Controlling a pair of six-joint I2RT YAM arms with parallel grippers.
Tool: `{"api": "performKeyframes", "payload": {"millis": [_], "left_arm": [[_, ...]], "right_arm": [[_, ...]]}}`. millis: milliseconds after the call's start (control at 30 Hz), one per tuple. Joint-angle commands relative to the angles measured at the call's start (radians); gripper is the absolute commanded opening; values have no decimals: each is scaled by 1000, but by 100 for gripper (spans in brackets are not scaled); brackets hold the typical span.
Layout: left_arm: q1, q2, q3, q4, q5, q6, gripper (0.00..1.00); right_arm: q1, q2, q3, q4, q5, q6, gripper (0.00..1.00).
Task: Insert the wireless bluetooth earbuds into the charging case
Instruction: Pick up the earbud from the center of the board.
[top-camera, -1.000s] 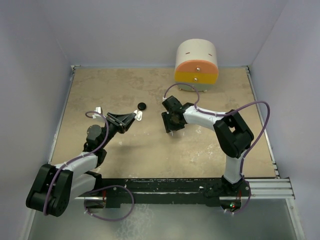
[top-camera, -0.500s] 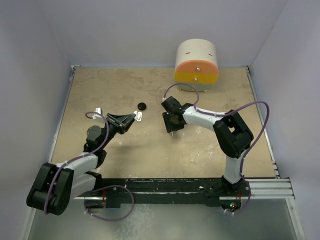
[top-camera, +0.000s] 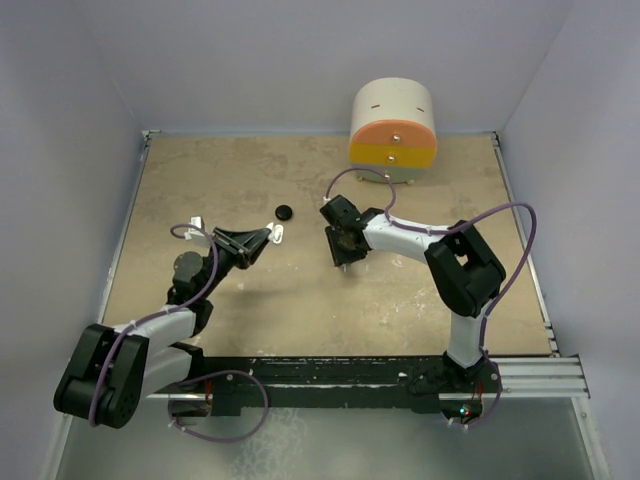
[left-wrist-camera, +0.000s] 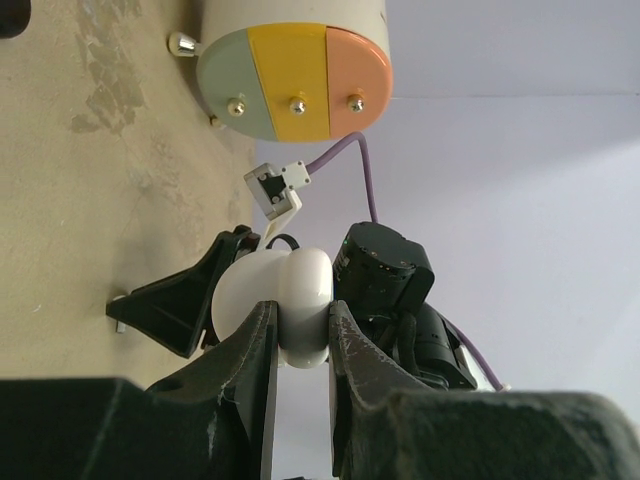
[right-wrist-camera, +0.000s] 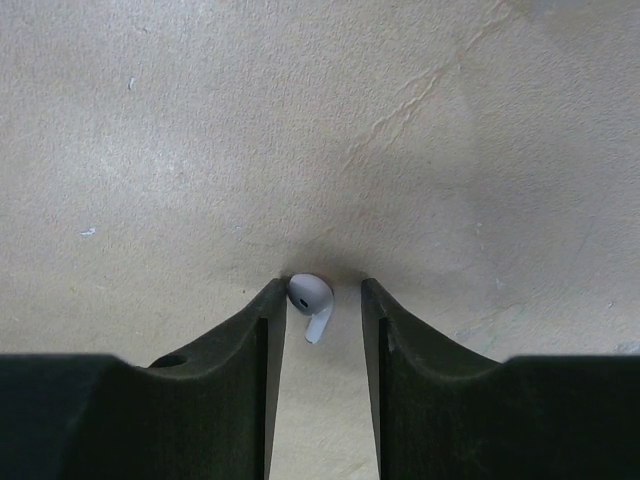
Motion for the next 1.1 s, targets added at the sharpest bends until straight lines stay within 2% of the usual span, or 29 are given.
{"api": "performKeyframes", "payload": {"millis": [0,600,900,1067], "left_arm": [[8,6,-6,75,16,-5,0],[18,6,-11,77,22,-7,0],[20,5,-8,65,27,-2,0],[20,13,7,49,41,1,0]], "right_arm": [[9,29,-8,-39,10,25,38],[9,23,-11,-50,16,30,23],[8,-4,19,-50,49,38,1],[7,-86,42,30,76,15,0]]}}
